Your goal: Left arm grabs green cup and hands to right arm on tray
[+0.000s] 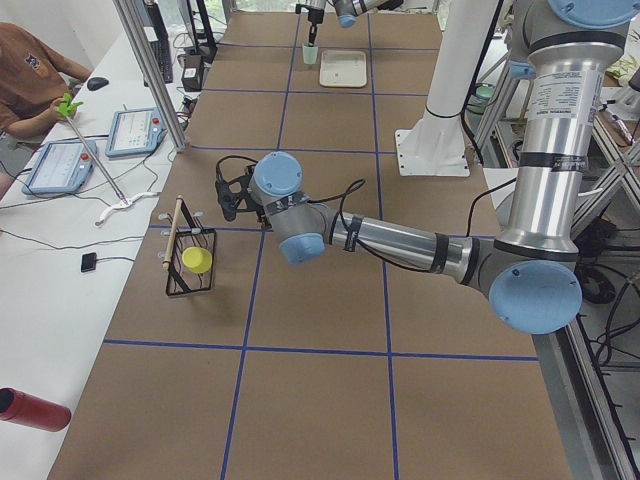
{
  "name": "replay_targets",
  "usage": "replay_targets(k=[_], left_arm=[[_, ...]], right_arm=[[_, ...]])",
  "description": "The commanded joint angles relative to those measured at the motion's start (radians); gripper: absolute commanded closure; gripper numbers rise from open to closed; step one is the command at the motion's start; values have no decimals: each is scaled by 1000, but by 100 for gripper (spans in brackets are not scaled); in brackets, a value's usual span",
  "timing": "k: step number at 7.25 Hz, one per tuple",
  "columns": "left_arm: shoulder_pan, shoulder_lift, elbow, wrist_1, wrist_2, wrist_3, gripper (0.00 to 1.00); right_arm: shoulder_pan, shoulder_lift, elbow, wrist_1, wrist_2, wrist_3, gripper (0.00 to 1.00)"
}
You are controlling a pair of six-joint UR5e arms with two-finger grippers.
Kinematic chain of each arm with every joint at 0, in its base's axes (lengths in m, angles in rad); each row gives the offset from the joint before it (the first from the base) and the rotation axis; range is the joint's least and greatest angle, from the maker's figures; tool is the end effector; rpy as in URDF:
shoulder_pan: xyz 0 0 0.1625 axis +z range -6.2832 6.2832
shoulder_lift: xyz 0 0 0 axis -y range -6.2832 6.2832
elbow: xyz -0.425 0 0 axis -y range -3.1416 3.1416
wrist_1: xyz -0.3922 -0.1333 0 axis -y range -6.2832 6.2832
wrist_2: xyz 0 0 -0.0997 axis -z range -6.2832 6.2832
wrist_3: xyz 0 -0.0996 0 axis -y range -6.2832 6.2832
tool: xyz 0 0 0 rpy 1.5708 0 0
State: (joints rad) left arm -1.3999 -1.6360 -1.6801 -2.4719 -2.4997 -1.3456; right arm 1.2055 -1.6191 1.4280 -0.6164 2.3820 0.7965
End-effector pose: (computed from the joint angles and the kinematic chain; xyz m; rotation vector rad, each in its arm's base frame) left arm 0.0346 -0.5154 0.4591 0.1477 1.2907 -0.5094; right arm -0.1158 -0.4739 0.6421 0.1784 -1.0351 0.0815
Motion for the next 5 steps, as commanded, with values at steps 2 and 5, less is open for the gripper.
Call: replay_targets(k=[2,5], left_arm=[[-19,53,-6,152,97,337,0],[-37,57,-16,209,104,436,0]], right_arm=[[-94,-196,335,-264,-109,-112,100],[-182,-280,385,-267,-153,-114,100]])
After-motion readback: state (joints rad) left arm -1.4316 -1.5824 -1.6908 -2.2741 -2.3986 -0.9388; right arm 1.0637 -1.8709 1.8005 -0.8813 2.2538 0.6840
